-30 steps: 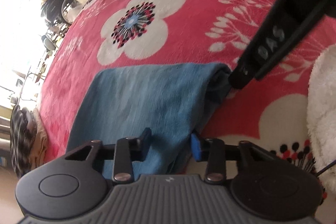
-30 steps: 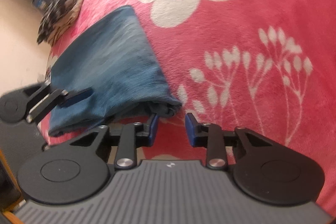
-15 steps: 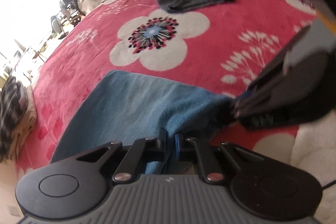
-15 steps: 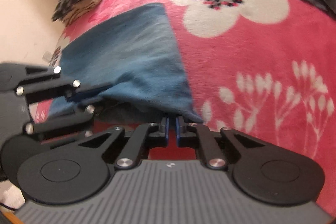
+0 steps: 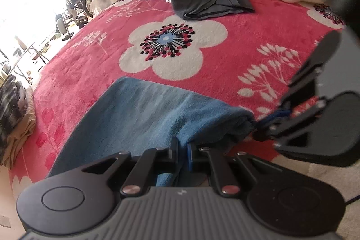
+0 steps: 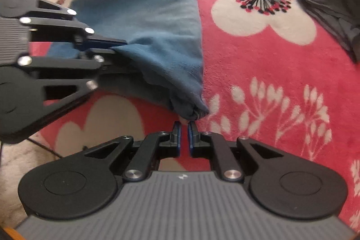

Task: Fold clothes

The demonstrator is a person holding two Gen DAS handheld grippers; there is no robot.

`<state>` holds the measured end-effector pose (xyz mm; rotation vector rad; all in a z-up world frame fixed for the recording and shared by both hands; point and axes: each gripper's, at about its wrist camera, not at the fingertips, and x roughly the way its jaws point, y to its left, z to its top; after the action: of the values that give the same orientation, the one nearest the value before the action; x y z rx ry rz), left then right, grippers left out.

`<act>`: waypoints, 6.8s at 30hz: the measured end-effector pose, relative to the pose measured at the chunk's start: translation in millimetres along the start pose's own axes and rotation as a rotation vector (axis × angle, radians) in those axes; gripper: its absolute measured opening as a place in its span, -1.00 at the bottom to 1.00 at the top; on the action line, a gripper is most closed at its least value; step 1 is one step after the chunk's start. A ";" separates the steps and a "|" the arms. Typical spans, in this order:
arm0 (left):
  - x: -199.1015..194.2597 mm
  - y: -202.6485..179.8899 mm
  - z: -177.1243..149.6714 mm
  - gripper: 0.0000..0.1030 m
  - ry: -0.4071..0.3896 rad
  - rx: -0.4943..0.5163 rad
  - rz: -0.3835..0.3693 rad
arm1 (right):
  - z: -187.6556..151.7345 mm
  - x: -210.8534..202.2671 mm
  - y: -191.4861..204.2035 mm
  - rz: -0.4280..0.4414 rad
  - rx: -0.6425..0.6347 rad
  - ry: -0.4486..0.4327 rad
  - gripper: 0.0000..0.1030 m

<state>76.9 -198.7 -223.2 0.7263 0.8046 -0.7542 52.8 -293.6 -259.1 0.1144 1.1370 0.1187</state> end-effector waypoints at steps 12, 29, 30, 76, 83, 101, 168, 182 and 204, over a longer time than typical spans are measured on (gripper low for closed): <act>-0.5 6.3 -0.3 -0.83 -0.004 -0.027 -0.025 | 2.6 0.9 10.2 -0.011 -0.085 -0.086 -0.90; 13.9 15.5 7.4 -0.42 -0.001 -0.041 -0.104 | 4.0 1.4 -7.1 0.070 0.044 -0.159 -0.90; 15.0 18.1 8.2 -0.42 0.002 -0.060 -0.113 | 3.6 0.1 -8.6 0.078 0.050 -0.161 -0.90; 12.6 34.4 7.5 -0.81 -0.036 -0.182 -0.211 | 13.3 16.7 -25.6 0.297 0.034 -0.295 -0.98; 11.9 37.3 2.9 -0.81 -0.048 -0.206 -0.226 | -6.3 25.8 -64.1 0.445 0.706 -0.217 -0.93; 8.8 26.2 -20.9 -0.89 -0.056 -0.126 -0.243 | -89.0 79.9 -71.3 0.769 1.662 -0.206 -0.87; 13.1 41.2 -49.7 -0.77 0.020 -0.155 -0.168 | 20.7 24.6 8.5 0.001 0.058 -0.068 -0.71; 11.0 41.5 -51.4 -0.77 0.022 -0.156 -0.167 | 21.6 31.0 8.2 -0.003 0.090 -0.195 -0.72; 15.0 110.6 20.1 -0.55 -0.086 -0.286 -0.218 | 15.6 27.8 -3.3 0.027 0.173 -0.237 -0.68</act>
<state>180.2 -160.9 -195.7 0.3511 0.8995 -0.8385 78.6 -293.1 -278.0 0.2906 0.9078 0.0288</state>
